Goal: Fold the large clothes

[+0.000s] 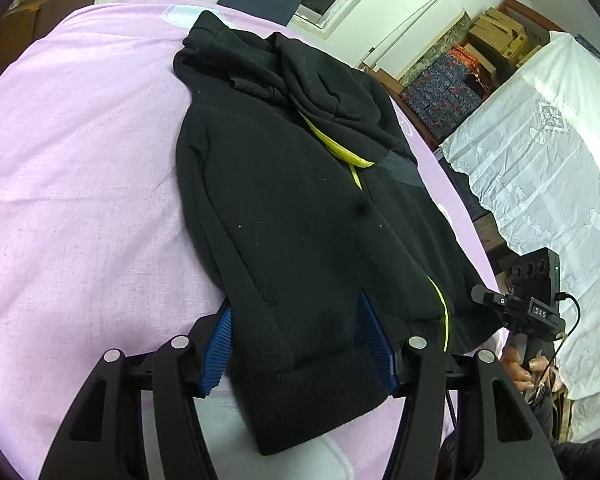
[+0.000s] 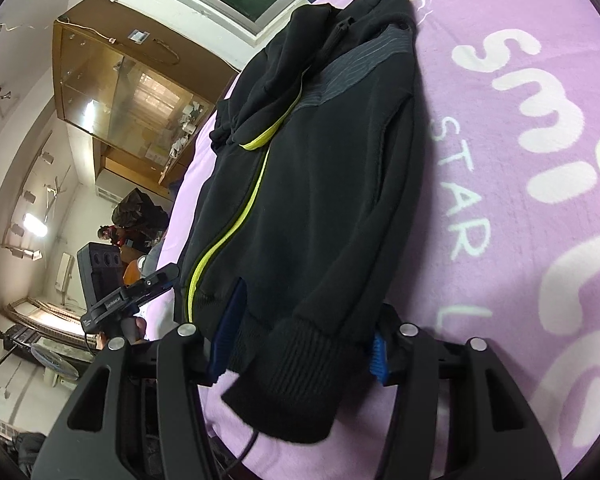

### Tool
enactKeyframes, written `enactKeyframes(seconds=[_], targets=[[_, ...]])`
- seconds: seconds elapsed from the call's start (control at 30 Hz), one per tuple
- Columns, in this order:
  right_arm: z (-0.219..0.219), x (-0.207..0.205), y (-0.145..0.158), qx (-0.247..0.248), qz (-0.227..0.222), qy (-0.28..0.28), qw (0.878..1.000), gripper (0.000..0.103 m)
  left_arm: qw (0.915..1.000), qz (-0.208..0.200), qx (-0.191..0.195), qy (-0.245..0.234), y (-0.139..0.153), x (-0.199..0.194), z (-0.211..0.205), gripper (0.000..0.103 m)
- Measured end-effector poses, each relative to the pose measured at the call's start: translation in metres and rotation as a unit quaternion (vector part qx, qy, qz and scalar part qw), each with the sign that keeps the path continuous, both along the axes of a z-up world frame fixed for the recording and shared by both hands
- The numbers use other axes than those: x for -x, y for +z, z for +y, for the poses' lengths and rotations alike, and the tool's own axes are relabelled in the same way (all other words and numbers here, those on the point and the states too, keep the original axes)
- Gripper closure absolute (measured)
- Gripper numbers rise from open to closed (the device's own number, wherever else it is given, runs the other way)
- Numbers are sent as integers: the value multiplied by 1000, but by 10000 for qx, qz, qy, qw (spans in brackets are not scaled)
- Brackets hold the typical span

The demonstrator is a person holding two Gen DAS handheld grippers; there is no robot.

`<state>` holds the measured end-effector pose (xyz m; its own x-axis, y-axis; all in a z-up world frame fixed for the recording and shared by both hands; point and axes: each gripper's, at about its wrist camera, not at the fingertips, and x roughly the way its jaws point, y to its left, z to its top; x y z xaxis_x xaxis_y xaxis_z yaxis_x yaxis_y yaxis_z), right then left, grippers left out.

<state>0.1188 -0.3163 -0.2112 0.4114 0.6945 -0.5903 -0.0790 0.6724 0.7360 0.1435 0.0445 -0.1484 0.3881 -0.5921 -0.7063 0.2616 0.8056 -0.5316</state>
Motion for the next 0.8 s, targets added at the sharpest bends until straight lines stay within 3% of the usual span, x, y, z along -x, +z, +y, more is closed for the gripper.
enactKeyframes(seconds=[0.23,0.33,0.37,0.4,0.43,0.8], targets=[[-1,7,0,-18,39,-94,9999,52,9997,-53,150,-191,-3,21,2,45],[0,11,1,-4,32,-118,9999,52,9996,33,234,-122,-5,11,3,52],[1,11,1,23,17,-124,9999,52,9997,56,233,-101,-7,8,2,62],[2,10,1,38,14,-130,9999,52,9997,116,213,-68,-9,2,0,80],[3,9,1,34,20,-135,9999,51,9996,176,206,-43,-12,-2,0,86],[4,14,2,43,-22,-67,10000,51,9991,311,279,-27,-16,3,8,87]])
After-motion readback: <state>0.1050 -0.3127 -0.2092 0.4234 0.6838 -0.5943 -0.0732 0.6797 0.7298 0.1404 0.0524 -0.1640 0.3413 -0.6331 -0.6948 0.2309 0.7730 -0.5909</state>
